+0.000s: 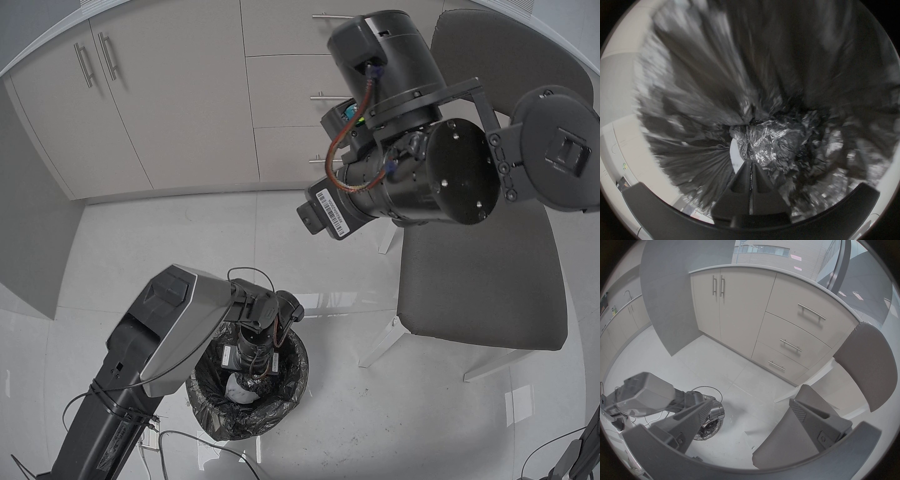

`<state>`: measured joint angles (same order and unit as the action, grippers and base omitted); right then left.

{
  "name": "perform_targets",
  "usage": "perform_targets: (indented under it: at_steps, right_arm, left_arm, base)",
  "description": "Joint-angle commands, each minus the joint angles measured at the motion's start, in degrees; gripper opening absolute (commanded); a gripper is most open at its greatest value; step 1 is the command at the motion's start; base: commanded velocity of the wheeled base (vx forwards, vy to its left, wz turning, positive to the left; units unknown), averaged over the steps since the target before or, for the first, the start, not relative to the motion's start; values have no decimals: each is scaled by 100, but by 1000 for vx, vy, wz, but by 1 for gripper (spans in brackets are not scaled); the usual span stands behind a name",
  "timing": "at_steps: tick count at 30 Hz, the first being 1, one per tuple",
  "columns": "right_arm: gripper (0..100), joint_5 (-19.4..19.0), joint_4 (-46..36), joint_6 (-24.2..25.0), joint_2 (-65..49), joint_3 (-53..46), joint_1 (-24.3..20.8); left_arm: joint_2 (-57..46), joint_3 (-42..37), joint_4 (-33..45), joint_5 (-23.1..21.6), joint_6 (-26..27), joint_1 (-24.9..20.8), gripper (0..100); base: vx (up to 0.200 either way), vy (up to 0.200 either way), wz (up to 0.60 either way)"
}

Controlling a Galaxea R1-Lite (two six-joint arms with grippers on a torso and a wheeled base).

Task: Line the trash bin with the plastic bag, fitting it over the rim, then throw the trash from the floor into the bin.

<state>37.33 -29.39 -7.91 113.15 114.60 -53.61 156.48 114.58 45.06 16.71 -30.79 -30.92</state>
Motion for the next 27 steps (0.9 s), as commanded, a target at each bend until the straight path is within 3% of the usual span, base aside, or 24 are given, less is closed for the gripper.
perform_targets:
  at_steps: [1,11,14,20,24,27]
  right_arm:
    - [100,3,4,0,-74,-1,132]
    - [100,108,-14,9,-180,-1,176]
    - [100,381,-84,-70,-285,-1,167]
    - [100,917,-568,-193,-654,-1,246]
    - [100,1277,-1113,-193,-1155,-1,299]
    - [100,1259,-1534,-211,-1559,-1,694]
  left_arm:
    - [-961,1,240,350,109,-231,0]
    - [-2069,1,1207,429,82,-240,0]
    - [-2956,1,1612,464,197,-310,0]
    - [-4530,1,2807,473,1049,-266,0]
    - [-5549,1,3897,816,1524,51,0]
    - [-6085,1,4433,1036,2007,437,0]
  base:
    - [0,0,0]
    - [0,0,0]
    - [0,0,0]
    - [0,0,0]
    - [0,0,0]
    - [0,0,0]
